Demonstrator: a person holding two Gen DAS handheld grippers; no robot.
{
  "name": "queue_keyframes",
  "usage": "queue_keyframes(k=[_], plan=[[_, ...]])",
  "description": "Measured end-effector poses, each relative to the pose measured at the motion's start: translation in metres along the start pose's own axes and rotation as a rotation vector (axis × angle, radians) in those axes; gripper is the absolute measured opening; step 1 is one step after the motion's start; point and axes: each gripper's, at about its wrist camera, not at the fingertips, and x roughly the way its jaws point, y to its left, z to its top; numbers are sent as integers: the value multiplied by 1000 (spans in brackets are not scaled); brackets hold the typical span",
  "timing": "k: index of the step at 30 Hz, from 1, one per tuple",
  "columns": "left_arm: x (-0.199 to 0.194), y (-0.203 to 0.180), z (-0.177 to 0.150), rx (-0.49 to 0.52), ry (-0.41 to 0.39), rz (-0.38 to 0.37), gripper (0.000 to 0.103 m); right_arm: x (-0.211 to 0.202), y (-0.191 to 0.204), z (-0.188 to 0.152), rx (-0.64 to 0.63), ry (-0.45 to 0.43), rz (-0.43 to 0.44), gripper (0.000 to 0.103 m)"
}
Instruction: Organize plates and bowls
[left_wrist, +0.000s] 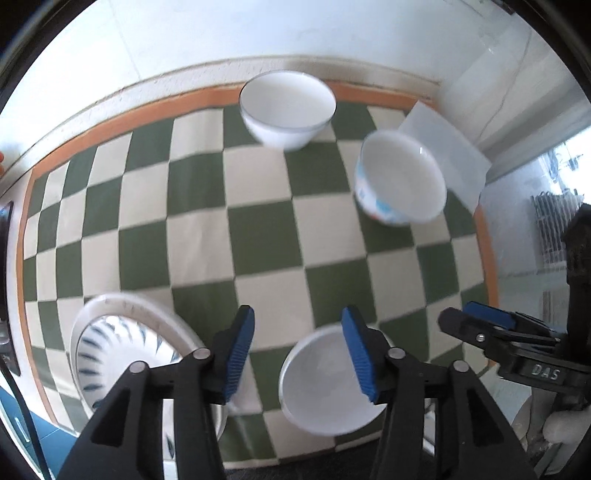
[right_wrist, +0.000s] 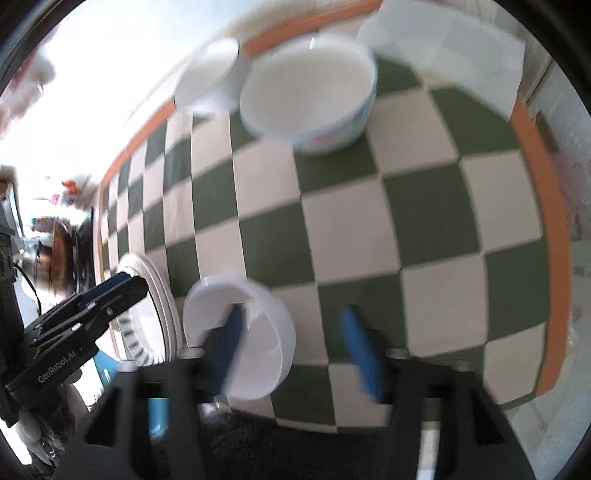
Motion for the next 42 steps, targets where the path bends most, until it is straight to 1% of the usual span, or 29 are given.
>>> queue_keyframes(k=[2,3,6,9,13,17,20,23,25,27,28,29,30,31,32,34,35,37,39,40,42], plan=[[5,-7,17,-5,2,-11,48,-14,-6,15,11,-42,-5,80],[8,-9,25,-7,4,-18,48,-19,-8,21,16,-58,-9,83],[17,-17,50,-13,16,-33,48,-35,-20,45,38,-106,-35,87],[30,-26,76,-6,29,-40,48,-43,-30,69,52,-130,-42,88],[51,-35,102,7,62,-62,48,-43,-38,99,57,-144,-57,88],[71,-43,121,16,87,-57,48,-27,-44,123,71,-154,-69,88],[88,-45,131,11,117,-55,48,-10,-49,136,88,-129,-63,88],[103,-47,134,0,155,-64,48,6,-52,145,100,-94,-66,87],[111,-49,135,6,174,-70,48,16,-54,148,105,-78,-75,85],[116,-50,134,15,176,-67,46,26,-57,152,113,-59,-79,78],[117,-50,133,16,174,-68,42,29,-57,152,117,-55,-75,72],[118,-50,133,18,177,-74,36,33,-58,154,117,-45,-74,69],[120,-50,132,20,183,-79,32,36,-58,155,116,-40,-76,64],[122,-50,131,22,188,-84,27,38,-58,155,115,-36,-76,60],[123,-50,131,23,190,-88,25,41,-58,156,111,-30,-71,57],[126,-50,132,18,193,-91,21,45,-57,156,108,-22,-67,42],[127,-49,133,16,196,-94,18,48,-56,156,102,-15,-68,38],[129,-48,134,9,201,-102,14,51,-54,156,96,-11,-78,20],[130,-49,134,9,202,-112,12,55,-52,157,88,-7,-89,12],[130,-49,134,12,201,-114,9,55,-52,156,90,-12,-97,10],[130,-51,135,15,199,-109,8,56,-50,156,83,-18,-102,10]])
